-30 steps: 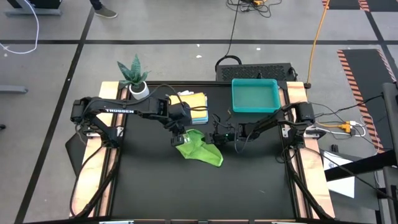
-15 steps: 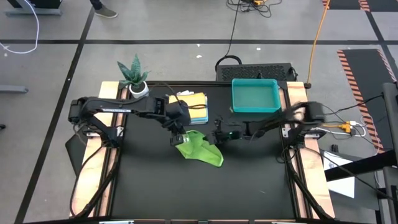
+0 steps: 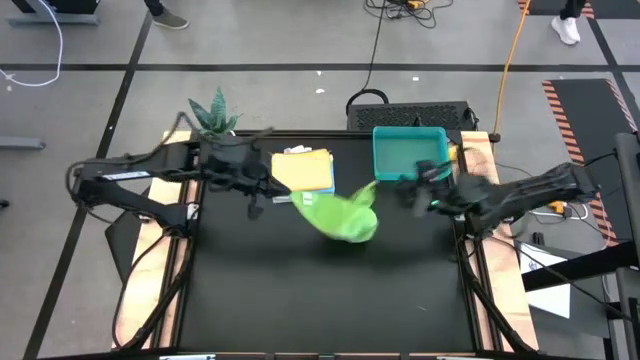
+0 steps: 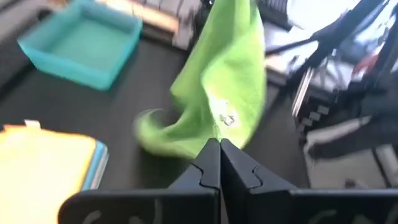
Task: Fold microfiber towels
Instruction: Fold the green microfiber towel
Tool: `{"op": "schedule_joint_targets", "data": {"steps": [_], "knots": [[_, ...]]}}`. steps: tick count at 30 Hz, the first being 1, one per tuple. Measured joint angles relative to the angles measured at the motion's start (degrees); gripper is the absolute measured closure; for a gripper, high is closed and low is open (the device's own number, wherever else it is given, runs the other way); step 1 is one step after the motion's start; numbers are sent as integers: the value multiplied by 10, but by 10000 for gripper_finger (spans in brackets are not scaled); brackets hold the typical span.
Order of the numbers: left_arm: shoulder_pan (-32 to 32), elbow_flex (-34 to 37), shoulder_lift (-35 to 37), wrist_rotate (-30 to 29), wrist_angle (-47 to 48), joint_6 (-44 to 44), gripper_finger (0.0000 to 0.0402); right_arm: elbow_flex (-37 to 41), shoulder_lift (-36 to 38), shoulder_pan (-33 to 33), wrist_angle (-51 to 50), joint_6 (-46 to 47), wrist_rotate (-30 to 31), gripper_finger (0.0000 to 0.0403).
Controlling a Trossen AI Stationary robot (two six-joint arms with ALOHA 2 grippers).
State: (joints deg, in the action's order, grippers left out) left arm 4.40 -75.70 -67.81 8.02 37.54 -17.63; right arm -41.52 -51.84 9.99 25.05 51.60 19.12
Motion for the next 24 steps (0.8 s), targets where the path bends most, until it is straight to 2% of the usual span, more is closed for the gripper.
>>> {"op": "schedule_joint_targets", "data": {"steps": [3,6,9,13,17,21,24], "knots": [[0,0,17,-8,-56,-11,401,-1,49,1,17,-33,32,402],[0,0,22,-12,-127,-21,401,-1,71,-2,23,-49,64,402],[0,0,18,-44,-190,-26,401,0,81,-24,33,-64,72,403],[11,0,5,-66,-227,-16,401,0,92,-74,25,-58,35,403],[12,0,8,-28,-207,-22,401,0,104,-87,-39,1,-28,403],[-32,0,6,14,-157,-56,401,-1,105,-27,-146,87,-86,403],[-100,0,-4,6,-117,-81,401,-1,95,65,-203,144,-64,403]]}}
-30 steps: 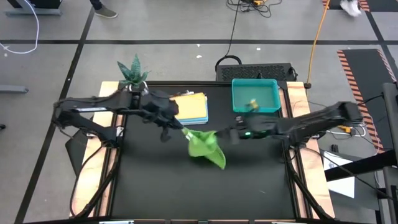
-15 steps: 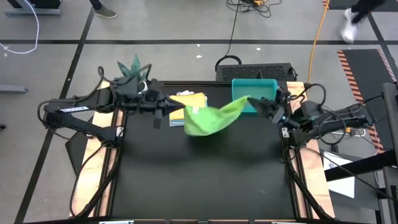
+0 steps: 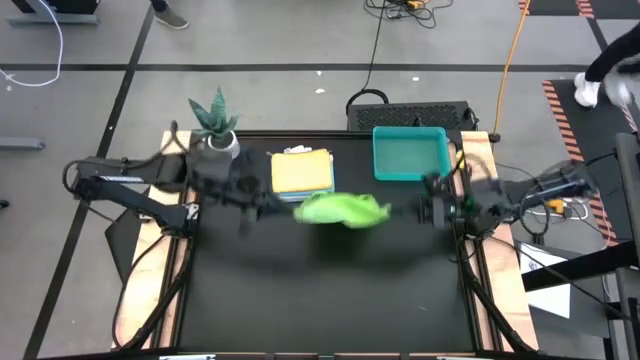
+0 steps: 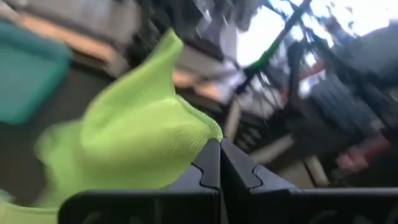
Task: Fold microfiber towels
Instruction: Fold the green microfiber towel
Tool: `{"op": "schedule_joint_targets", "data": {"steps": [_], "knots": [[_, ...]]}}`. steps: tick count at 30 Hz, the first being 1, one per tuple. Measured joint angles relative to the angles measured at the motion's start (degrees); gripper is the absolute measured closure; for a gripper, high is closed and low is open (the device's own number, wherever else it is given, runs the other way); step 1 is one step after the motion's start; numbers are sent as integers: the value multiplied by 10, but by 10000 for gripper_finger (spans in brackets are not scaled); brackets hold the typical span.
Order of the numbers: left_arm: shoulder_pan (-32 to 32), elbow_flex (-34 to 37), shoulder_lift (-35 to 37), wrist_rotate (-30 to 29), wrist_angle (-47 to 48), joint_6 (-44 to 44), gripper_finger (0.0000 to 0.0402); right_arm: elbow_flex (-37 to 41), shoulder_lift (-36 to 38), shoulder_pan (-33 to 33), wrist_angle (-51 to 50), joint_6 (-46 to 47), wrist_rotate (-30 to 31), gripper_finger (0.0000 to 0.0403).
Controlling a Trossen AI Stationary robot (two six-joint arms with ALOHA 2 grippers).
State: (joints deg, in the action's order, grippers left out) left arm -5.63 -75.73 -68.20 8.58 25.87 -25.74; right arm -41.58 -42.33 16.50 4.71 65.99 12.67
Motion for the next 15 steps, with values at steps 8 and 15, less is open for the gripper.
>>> {"op": "schedule_joint_targets", "data": {"steps": [8,15], "knots": [[-220,0,-131,-168,41,-83,401,0,-107,231,-190,201,130,403],[-272,1,-306,-217,-1,-136,401,50,-243,280,-222,344,78,402]]}}
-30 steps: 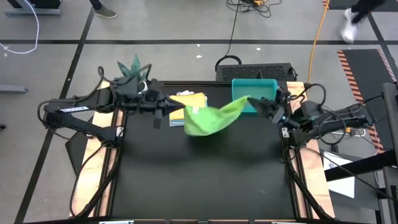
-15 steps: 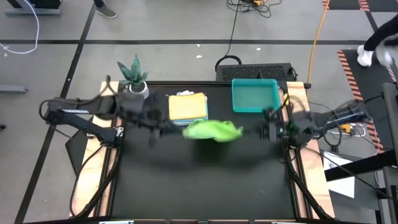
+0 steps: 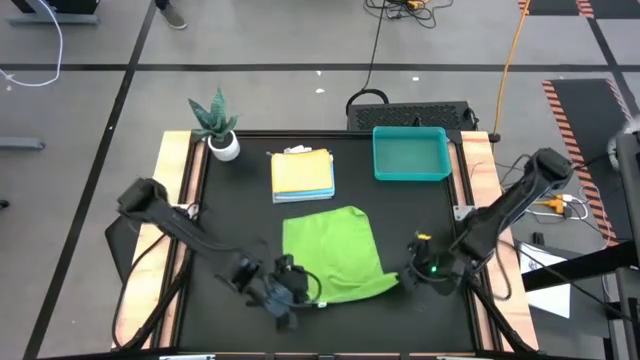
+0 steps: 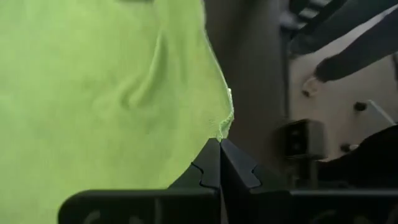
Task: Fold microfiber towels
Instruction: Fold the green microfiber towel
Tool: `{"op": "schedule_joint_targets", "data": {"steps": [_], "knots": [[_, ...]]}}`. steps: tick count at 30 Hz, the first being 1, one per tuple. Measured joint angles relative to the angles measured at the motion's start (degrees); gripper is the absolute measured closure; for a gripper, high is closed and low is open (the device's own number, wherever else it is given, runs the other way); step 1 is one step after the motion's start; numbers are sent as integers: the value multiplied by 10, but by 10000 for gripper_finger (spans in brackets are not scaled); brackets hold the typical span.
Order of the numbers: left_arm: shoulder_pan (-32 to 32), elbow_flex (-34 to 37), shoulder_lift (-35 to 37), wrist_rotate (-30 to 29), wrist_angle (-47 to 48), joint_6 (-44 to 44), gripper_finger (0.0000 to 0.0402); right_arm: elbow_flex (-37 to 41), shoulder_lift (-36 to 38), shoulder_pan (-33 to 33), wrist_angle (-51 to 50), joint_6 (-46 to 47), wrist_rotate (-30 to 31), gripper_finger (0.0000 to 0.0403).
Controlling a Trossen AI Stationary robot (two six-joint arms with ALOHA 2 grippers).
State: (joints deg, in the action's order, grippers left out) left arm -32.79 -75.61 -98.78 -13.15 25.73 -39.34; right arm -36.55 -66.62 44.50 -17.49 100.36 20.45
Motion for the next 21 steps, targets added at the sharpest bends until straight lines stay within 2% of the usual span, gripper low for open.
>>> {"op": "schedule_joint_targets", "data": {"steps": [4,7,9,15,21], "knots": [[-4,0,-34,-1,0,-19,401,38,-37,14,91,0,-11,383],[-2,0,-33,-1,-1,-19,401,65,-42,14,138,-57,-11,350],[-2,0,-30,-1,1,-19,401,81,-35,14,162,-140,-14,321],[4,-1,-18,11,7,-11,401,113,-8,14,169,-443,-94,245],[13,-1,-7,28,22,-9,401,151,1,16,196,-728,-131,219]]}}
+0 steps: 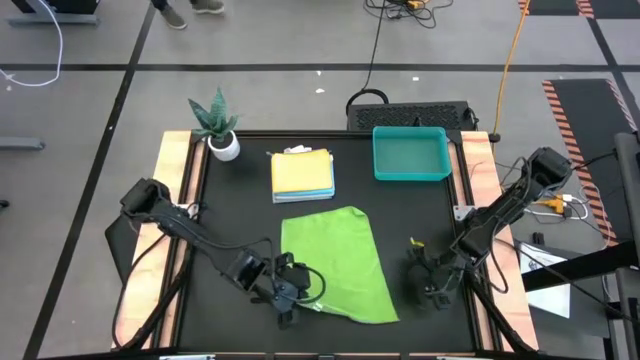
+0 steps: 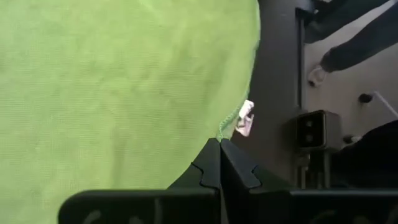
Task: Fold microfiber towels
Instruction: Fold the green microfiber towel
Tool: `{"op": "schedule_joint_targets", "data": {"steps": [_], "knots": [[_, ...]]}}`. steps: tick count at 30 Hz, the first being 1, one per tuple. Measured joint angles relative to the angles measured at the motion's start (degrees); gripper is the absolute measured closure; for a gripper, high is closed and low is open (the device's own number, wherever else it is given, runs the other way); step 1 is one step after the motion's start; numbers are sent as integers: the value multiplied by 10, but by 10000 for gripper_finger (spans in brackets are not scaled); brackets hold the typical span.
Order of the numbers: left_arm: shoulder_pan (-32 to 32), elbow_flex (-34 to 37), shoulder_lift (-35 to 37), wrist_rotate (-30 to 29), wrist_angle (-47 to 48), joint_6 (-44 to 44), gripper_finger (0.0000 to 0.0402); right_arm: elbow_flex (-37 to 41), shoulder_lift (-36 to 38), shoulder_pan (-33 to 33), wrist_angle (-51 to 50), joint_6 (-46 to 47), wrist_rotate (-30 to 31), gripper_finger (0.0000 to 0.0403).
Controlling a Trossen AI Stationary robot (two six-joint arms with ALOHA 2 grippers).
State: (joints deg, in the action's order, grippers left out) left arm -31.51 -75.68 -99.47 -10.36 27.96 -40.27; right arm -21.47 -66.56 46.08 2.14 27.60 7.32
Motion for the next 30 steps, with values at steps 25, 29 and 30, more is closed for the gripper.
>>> {"op": "schedule_joint_targets", "data": {"steps": [25,29,30], "knots": [[57,0,6,55,21,37,401,-34,-209,98,322,-86,94,239],[56,0,6,59,20,38,401,-45,-233,94,320,-62,124,239],[56,0,6,59,19,38,401,-45,-235,94,319,-50,134,239]]}}
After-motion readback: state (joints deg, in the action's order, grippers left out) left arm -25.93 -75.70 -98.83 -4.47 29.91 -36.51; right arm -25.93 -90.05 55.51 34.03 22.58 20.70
